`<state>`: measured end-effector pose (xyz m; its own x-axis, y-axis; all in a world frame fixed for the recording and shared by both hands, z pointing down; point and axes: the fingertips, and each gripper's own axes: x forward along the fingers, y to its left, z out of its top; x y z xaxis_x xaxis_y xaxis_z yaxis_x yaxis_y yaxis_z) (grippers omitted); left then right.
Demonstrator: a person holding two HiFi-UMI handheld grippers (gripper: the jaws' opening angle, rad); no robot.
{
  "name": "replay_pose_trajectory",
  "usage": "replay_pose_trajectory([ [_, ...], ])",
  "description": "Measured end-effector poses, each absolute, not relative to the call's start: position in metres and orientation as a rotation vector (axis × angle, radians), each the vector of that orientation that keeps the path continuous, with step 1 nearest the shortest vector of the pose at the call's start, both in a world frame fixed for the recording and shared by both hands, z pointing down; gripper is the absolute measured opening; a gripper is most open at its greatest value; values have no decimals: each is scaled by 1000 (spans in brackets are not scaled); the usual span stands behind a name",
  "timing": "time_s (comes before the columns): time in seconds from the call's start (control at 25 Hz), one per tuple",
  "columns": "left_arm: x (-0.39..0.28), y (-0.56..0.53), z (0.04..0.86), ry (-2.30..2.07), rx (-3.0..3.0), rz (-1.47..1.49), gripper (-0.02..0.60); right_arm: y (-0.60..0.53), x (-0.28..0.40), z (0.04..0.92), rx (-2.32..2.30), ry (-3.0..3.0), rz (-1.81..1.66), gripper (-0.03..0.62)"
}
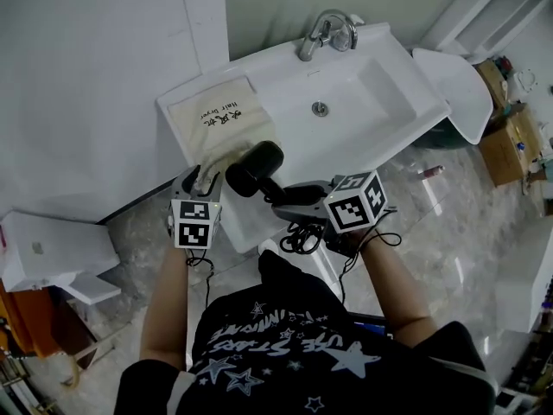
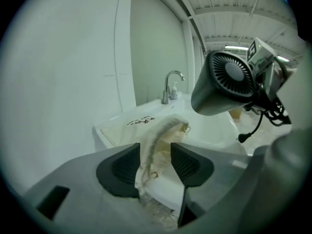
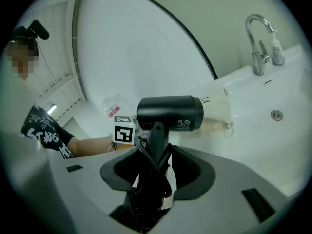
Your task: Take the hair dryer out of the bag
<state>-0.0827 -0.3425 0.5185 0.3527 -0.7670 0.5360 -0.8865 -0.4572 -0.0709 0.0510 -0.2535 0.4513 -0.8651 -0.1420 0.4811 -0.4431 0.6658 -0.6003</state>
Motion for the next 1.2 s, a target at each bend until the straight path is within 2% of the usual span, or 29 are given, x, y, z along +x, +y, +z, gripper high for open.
replay_pose_trajectory([
  [0.12, -90, -324, 510, -1485, 2410, 710, 213, -247, 50, 442, 571, -2529, 1070, 190],
  [0.56, -116, -230, 480, -1453, 2501, 510, 207, -208, 50, 411, 975, -2684, 1134, 190],
  [0.96, -144, -130, 462, -1367, 2564, 385, 95, -122, 50, 398, 1319, -2737, 1125, 190],
  [1.2, -154, -68, 469, -1269, 2575, 355, 78, -52, 28, 411, 1443, -2707, 1099, 190],
])
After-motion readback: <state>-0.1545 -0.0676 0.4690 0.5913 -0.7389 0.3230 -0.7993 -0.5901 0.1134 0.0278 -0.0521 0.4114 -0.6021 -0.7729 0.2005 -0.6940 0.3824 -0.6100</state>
